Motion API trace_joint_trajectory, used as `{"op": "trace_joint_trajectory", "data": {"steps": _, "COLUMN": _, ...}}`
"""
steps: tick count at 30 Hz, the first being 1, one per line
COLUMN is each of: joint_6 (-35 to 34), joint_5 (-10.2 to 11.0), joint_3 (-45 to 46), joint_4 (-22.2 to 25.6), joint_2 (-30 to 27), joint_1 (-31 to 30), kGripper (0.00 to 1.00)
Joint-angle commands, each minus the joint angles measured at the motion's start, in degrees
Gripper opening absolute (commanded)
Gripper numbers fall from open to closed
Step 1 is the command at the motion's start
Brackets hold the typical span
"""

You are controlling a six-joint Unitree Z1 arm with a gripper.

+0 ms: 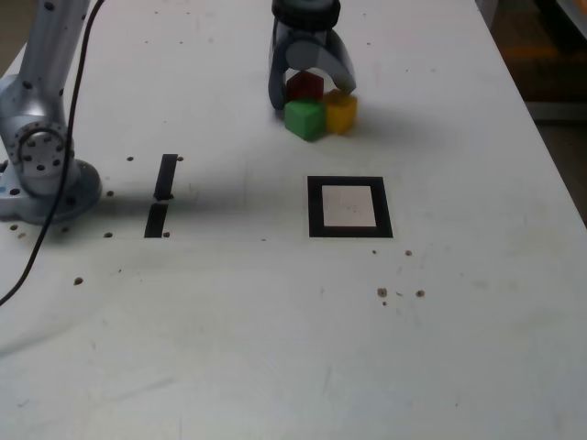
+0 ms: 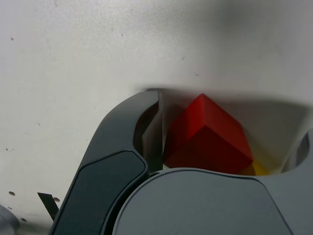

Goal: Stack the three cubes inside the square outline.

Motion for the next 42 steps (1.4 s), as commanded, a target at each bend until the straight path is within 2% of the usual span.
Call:
{"op": "trace_joint_trajectory", "data": {"steps": 1, "joint_6": -0.2, "joint_5": 0.0, "joint_3": 0.3, "joint_4": 0.0, "joint_2": 0.2, "joint_1": 0.0, "kGripper": 0.93}}
{"op": "trace_joint_trajectory", "data": {"steps": 11, "joint_6": -0.7, "joint_5": 0.8, "joint_3": 0.0, "joint_4": -0.3, "joint_2": 0.7, "joint_1": 0.1, "kGripper": 0.84}}
{"op": "trace_joint_trajectory", "data": {"steps": 16, "joint_6": -0.9, "joint_5": 0.8, "joint_3": -1.3, "joint_4": -0.5, "joint_2": 0.9, "joint_1": 0.4, "kGripper": 0.74}}
{"op": "trace_joint_trajectory", "data": {"steps": 24, "joint_6": -1.2, "joint_5": 0.6, "joint_3": -2.2, "joint_4": -0.7, "joint_2": 1.1, "joint_1": 0.4, "kGripper": 0.51}}
{"op": "trace_joint_trajectory", "data": {"steps": 33, "joint_6": -1.7, "joint_5": 1.4, "joint_3": -1.8, "joint_4": -1.2, "joint_2": -0.4, "joint_1": 0.4, "kGripper": 0.4}}
{"op": "trace_joint_trajectory", "data": {"steps": 36, "joint_6": -2.1, "joint_5": 2.0, "joint_3": -3.1, "joint_4": 1.2, "joint_2": -3.1, "joint_1": 0.6, "kGripper": 0.37}}
{"op": "trace_joint_trajectory", "data": {"steps": 39, "joint_6": -2.1, "joint_5": 2.2, "joint_3": -5.7, "joint_4": 6.0, "joint_2": -6.6, "joint_1": 0.7, "kGripper": 0.35}}
{"op": "trace_joint_trajectory", "data": {"steps": 42, "joint_6": -2.2, "joint_5": 1.2, "joint_3": -8.1, "joint_4": 11.0, "joint_2": -9.4, "joint_1": 0.3, "kGripper": 0.35}}
